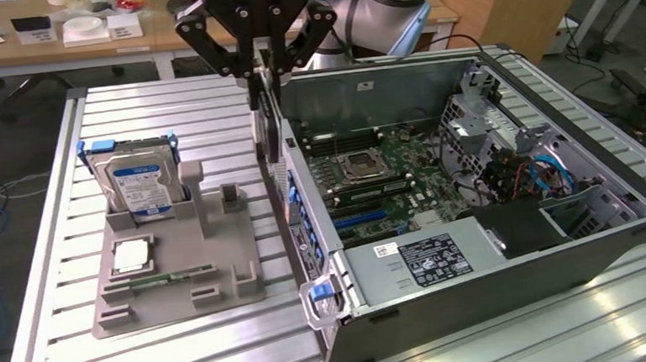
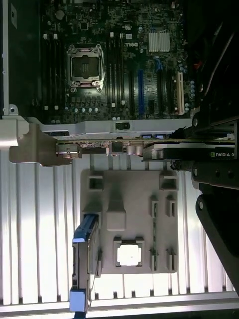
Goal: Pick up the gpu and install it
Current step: 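Pick up the gpu and move the gpu toward the slot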
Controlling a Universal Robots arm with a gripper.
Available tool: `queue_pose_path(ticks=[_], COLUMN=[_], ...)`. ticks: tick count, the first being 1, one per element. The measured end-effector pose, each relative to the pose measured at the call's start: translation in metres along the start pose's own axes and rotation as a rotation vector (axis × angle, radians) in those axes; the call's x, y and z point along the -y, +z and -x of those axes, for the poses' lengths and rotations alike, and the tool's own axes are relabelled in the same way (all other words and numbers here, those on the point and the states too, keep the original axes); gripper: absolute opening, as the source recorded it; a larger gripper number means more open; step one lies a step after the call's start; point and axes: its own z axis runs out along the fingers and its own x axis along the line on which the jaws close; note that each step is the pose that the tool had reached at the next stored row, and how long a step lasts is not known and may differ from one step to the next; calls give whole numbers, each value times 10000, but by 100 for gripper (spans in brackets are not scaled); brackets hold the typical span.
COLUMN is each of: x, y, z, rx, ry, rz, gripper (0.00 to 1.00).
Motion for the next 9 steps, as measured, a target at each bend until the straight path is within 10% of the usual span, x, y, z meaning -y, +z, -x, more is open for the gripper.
queue_pose_path(ticks=[9], x=[-13], y=[5], z=[216], rx=[-1], ry=[0], rz=[5], gripper=[26])
